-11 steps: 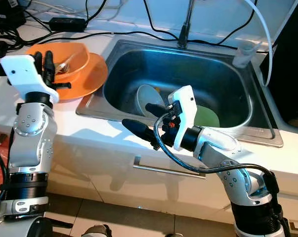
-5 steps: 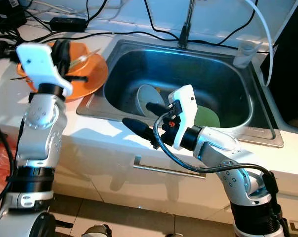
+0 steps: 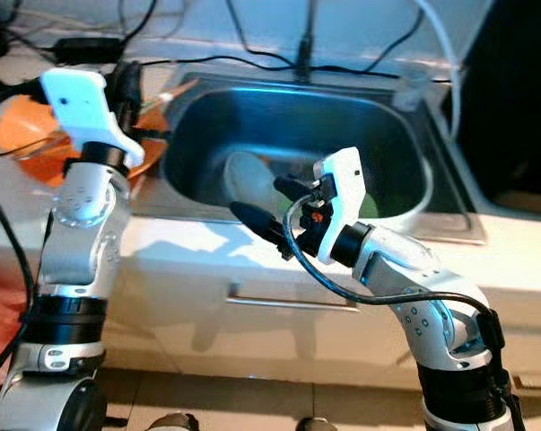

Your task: Kitchen organization

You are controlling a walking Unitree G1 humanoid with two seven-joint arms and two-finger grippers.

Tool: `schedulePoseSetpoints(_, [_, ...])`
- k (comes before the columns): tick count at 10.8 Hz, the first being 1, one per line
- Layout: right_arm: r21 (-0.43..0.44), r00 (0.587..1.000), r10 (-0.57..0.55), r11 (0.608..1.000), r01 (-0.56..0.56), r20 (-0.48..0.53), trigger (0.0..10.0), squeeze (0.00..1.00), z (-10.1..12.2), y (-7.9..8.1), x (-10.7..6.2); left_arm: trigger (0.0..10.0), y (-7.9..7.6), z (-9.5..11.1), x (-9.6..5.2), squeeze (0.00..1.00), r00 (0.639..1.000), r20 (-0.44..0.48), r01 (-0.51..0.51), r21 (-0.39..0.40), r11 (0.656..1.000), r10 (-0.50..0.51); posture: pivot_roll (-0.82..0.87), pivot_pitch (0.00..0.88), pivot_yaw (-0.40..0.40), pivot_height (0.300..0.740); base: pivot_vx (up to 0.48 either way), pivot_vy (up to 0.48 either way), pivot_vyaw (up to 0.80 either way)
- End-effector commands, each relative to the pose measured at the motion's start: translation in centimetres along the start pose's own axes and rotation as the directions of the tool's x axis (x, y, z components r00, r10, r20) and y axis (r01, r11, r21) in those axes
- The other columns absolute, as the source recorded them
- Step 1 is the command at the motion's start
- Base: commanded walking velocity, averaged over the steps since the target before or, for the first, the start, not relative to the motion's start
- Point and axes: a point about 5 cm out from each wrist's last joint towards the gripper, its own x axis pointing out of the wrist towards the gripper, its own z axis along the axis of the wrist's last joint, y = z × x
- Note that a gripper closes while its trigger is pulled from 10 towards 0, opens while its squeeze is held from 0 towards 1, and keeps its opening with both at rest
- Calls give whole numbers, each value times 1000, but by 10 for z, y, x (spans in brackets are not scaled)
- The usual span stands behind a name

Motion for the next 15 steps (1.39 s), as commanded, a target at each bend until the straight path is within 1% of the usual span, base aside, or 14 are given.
schedulePoseSetpoints(1, [-20,999,-39,999,39,14,10000,0,4,-5,-3,941,-3,1,3,0,1000,8,25,-11,1000,-25,24,77,-16,740,0,0,0])
schedulePoseSetpoints(3, [-35,994,-100,994,101,33,10000,0,7,-10,-10,902,-9,-8,5,0,997,-25,75,-33,997,-76,6,72,-1,740,0,0,0])
schedulePoseSetpoints(4, [-42,986,-161,986,163,46,10000,0,10,-16,-16,706,-16,-13,9,0,993,-44,110,-52,993,-112,-3,71,8,740,0,0,0])
schedulePoseSetpoints(5, [-48,979,-197,979,200,54,10000,0,11,-20,-20,784,-20,-18,11,0,990,-57,129,-65,990,-132,-17,71,16,740,0,0,0])
schedulePoseSetpoints(6, [-50,977,-205,977,208,53,10000,0,11,-20,-22,784,-21,-20,12,0,989,-64,130,-75,989,-135,-27,73,21,740,0,0,0])
schedulePoseSetpoints(7, [-56,973,-224,972,227,50,10000,0,12,-20,-27,588,-29,-25,14,0,985,-72,151,-96,984,-159,-39,73,29,740,0,0,0])
schedulePoseSetpoints(8, [-57,970,-237,969,239,52,10000,0,13,-20,-29,627,-34,-26,16,0,982,-72,168,-102,981,-175,-42,74,31,740,0,0,0])
schedulePoseSetpoints(9, [-60,964,-263,962,265,47,10000,0,14,-21,-31,1098,-40,-31,17,0,976,-90,187,-112,976,-198,-52,78,39,740,0,0,0])
schedulePoseSetpoints(10, [-62,960,-277,958,278,33,10000,0,13,-21,-32,1059,-45,-35,18,0,971,-100,203,-119,972,-215,-56,81,41,740,0,0,0])
schedulePoseSetpoints(11, [-68,959,-284,957,283,-1,10000,0,10,-18,-33,1020,-54,-42,19,0,964,-118,224,-133,965,-240,-76,88,48,740,0,0,0])
schedulePoseSetpoints(12, [-77,957,-290,955,287,-29,10000,0,7,-16,-35,1569,-58,-45,20,0,961,-131,226,-146,963,-245,-94,96,49,740,0,0,0])
schedulePoseSetpoints(13, [-88,944,-319,946,312,-81,10000,0,2,-15,-42,1490,-63,-48,22,0,958,-140,229,-157,961,-251,-116,104,49,740,0,0,0])
schedulePoseSetpoints(15, [-93,937,-332,942,323,-112,10000,0,1,-11,-50,1294,-68,-56,22,0,952,-164,234,-163,958,-260,-146,118,53,740,0,0,0])
